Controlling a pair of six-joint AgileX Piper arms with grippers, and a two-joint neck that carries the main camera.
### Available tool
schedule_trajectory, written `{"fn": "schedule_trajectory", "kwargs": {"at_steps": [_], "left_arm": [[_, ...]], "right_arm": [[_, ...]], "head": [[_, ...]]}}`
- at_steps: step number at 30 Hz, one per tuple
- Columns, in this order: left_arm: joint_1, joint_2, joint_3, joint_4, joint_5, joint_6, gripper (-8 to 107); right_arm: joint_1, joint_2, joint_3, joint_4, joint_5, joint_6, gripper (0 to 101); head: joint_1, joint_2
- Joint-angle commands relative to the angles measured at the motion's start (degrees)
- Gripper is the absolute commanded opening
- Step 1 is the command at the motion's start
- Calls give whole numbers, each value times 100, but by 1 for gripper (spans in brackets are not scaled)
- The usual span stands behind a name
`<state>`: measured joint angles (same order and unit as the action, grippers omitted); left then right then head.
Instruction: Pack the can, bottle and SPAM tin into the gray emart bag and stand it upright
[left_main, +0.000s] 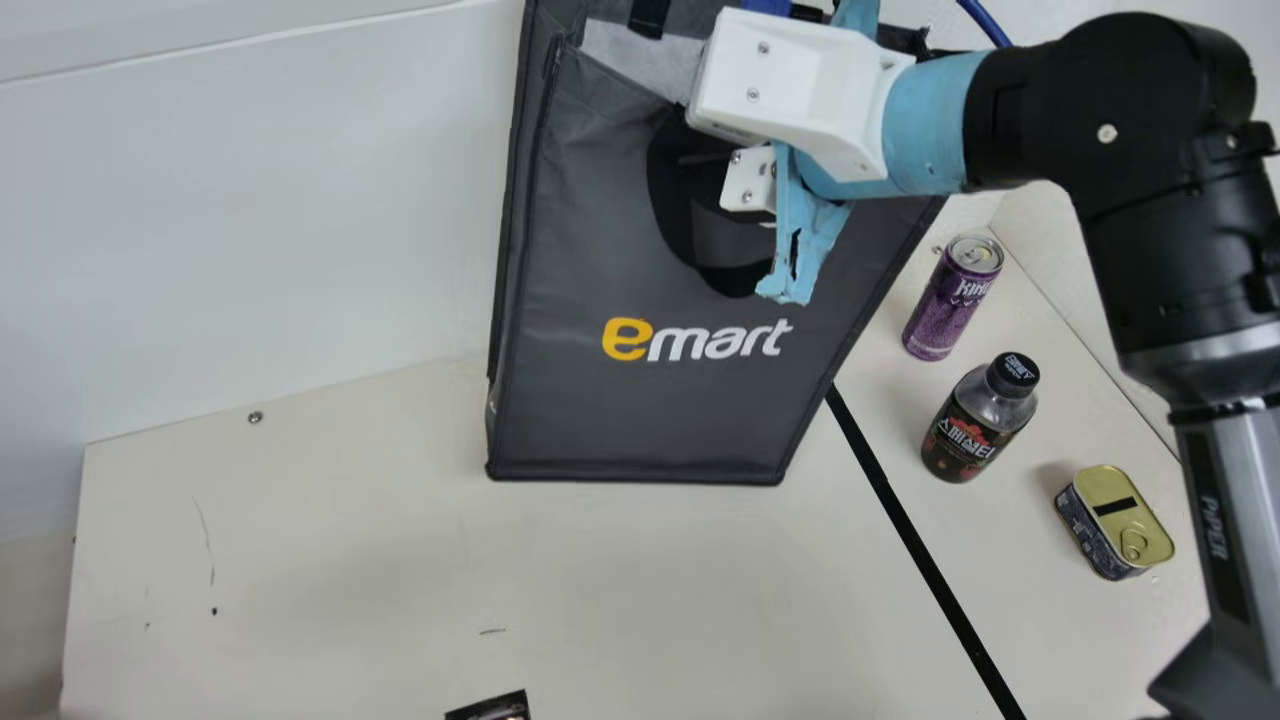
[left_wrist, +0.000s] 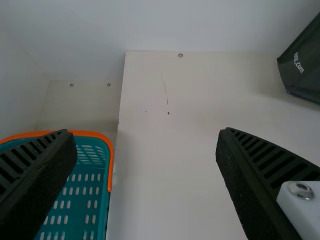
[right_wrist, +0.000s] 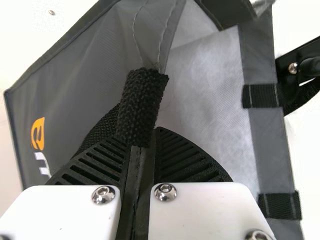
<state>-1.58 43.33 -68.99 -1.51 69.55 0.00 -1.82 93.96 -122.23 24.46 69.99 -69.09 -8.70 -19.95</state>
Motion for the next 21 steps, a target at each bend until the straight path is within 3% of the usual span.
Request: {"fn": "schedule_trajectory", "kwargs": {"at_steps": [1, 21], "left_arm": [[0, 0, 0, 0, 0, 0, 90], [0, 0, 0, 0, 0, 0, 90]], "right_arm": [[44, -137, 89, -34, -9, 34, 0], [752, -1245, 835, -426, -9, 214, 0]], "head": [[-130, -5], [-130, -5]]}}
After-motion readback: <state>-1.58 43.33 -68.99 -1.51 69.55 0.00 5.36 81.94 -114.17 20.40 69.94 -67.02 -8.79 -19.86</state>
